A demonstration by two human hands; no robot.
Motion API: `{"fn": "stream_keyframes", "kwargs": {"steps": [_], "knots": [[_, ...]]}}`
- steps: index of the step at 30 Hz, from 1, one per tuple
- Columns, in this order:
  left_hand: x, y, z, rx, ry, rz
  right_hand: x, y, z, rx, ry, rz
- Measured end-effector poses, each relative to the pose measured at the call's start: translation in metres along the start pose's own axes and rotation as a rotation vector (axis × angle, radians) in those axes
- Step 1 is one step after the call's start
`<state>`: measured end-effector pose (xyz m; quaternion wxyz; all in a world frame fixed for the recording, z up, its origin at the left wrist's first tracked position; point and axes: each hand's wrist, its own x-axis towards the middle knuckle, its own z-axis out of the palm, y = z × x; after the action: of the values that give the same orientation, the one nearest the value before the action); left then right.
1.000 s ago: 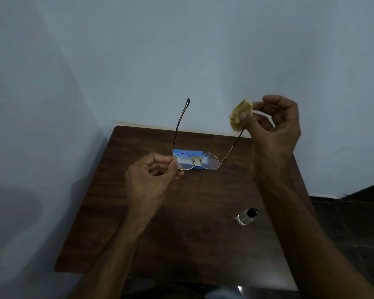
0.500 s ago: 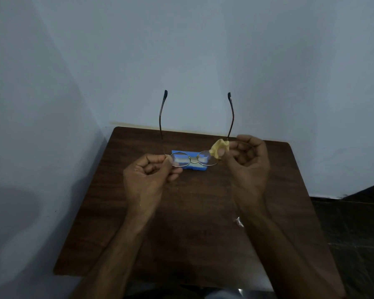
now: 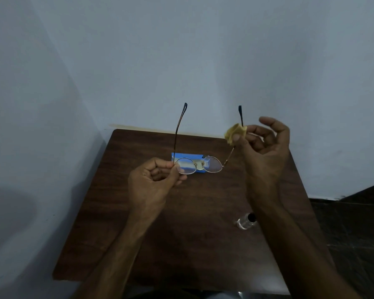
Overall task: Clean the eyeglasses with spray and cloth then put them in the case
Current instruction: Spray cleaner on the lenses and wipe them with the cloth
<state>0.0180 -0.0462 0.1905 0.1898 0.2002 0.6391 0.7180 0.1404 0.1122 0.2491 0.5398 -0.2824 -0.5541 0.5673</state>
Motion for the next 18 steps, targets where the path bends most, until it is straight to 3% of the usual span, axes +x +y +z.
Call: {"fn": "stream_keyframes", "kwargs": {"steps": [10,18], "knots": [[0.000,-0.007,-0.005,0.082,0.016,0.032,0.038,-0.024,0.022,-0.074,0.005,-0.097],[0.003,-0.006,-0.005,0.018,0.076,-0.028,0.003,0.008,0.015,-0.019,0.010,0.007]]}}
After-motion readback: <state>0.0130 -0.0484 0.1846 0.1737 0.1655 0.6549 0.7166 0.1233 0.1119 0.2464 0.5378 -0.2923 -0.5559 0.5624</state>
